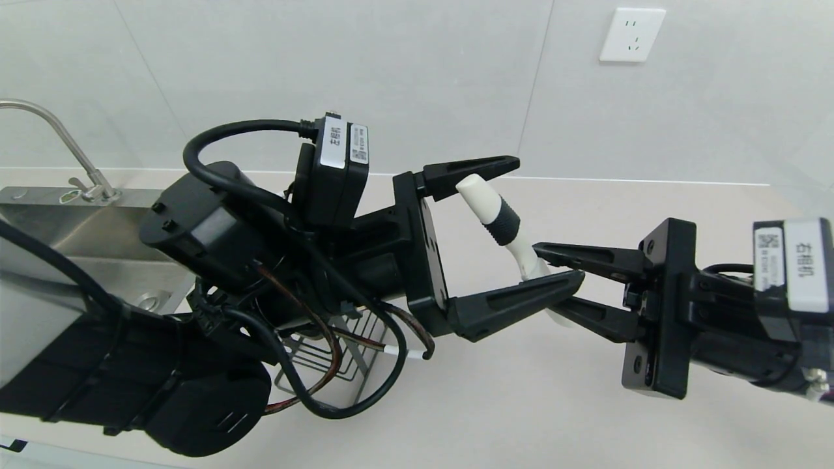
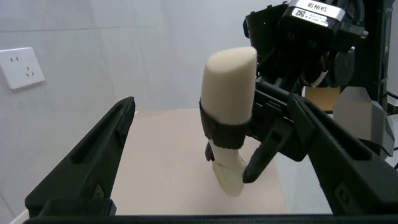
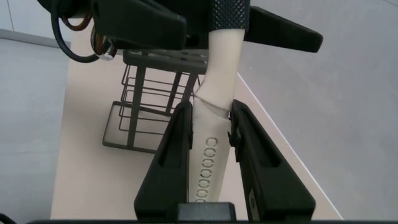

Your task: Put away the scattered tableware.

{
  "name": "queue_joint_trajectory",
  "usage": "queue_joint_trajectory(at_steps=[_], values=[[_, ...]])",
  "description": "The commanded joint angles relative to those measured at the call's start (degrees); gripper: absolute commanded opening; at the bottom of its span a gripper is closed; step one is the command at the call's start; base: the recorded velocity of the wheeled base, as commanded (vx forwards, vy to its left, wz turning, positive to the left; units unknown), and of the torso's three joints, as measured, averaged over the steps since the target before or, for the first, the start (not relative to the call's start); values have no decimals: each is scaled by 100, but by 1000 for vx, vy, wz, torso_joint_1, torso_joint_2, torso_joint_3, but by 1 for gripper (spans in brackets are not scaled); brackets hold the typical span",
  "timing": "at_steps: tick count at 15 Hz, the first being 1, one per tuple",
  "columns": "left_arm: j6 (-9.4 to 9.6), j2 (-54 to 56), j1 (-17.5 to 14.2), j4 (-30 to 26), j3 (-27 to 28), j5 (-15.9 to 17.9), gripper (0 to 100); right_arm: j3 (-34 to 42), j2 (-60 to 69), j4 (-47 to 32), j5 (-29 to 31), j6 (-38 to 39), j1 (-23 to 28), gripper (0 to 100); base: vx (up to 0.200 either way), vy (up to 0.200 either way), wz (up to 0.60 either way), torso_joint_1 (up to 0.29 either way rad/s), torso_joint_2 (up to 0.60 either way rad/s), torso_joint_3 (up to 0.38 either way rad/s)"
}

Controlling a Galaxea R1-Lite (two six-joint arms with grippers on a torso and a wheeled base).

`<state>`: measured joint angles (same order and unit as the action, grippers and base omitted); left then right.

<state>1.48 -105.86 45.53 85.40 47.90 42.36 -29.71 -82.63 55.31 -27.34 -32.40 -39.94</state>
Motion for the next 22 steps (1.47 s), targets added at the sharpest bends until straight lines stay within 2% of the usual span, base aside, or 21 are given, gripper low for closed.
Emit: queue_joint_trajectory(at_steps=[1,6,7,9,13,17,18,20,22], values=[[2,22,61,39,0,0,0,-26,-8,6,1,-3,-5,0,0,0,0,0,0,0],[11,-66,96,65,0,-9,0,-61,-8,41,1,-3,3,0,0,0,0,0,0,0],[11,-66,96,127,0,-17,0,-88,-8,33,-43,6,47,100,0,0,0,0,0,0],[11,-66,96,127,0,-44,0,-35,-17,6,-8,15,65,100,0,0,0,0,0,0],[19,-40,96,127,0,-589,0,97,-25,33,80,15,65,100,0,0,0,0,0,0],[63,83,87,127,-8,-1142,0,237,-17,6,212,41,390,100,0,0,0,0,0,0],[72,145,79,118,-17,-1230,0,290,-17,24,212,50,513,0,0,0,0,0,0,0],[81,294,8,83,-96,-1274,0,387,10,6,221,85,645,0,0,0,0,0,0,0],[90,725,-167,30,-553,-1266,0,607,54,24,256,270,1120,0,0,0,0,0,0,0]])
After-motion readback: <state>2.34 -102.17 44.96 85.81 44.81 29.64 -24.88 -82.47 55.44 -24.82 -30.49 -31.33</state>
